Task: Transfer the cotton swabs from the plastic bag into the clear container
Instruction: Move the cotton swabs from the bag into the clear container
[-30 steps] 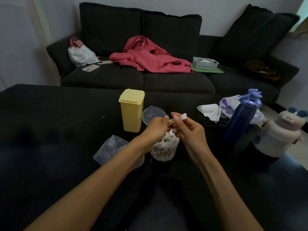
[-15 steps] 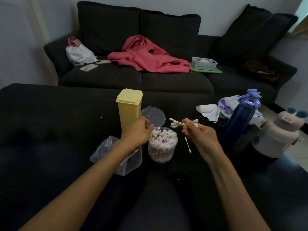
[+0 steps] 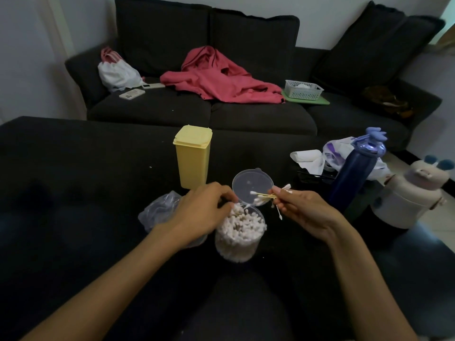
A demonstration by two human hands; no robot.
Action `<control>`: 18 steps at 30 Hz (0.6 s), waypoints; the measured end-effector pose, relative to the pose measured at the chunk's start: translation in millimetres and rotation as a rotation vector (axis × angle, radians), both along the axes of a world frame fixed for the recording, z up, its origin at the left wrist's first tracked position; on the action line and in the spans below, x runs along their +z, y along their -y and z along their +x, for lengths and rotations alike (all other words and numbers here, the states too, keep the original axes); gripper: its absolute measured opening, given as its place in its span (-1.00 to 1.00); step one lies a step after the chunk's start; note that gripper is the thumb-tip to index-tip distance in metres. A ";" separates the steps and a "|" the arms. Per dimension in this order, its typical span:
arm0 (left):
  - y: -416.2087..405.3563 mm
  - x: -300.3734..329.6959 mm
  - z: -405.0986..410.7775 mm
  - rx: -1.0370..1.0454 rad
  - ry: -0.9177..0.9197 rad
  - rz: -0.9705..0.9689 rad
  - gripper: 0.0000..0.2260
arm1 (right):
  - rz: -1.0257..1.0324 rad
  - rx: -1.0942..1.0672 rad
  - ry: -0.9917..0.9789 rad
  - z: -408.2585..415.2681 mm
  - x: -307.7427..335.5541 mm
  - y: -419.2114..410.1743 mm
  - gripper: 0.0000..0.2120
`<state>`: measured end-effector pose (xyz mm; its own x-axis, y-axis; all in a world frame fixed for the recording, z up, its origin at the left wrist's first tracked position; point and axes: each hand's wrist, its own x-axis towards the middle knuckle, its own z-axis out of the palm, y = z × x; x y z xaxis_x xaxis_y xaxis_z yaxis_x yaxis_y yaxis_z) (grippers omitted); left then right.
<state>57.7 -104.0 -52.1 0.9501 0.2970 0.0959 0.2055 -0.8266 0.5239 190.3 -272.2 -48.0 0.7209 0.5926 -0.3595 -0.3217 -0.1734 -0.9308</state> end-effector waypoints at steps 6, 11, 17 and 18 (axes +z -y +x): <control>17.4 -18.3 5.0 -0.196 -0.108 0.327 -0.36 | -0.019 -0.065 -0.043 -7.3 -6.1 -0.5 -0.89; 23.5 -25.2 12.3 -0.186 -0.066 0.390 -0.27 | -0.013 -0.120 -0.094 -3.6 -13.6 -3.5 -0.87; 22.1 -25.1 18.0 -0.188 -0.087 0.412 -0.31 | 0.152 -0.134 -0.341 0.6 -18.9 -5.2 -0.85; 20.9 -26.3 17.3 -0.198 -0.085 0.396 -0.34 | 0.195 -0.127 -0.407 1.5 -19.5 -5.0 -0.82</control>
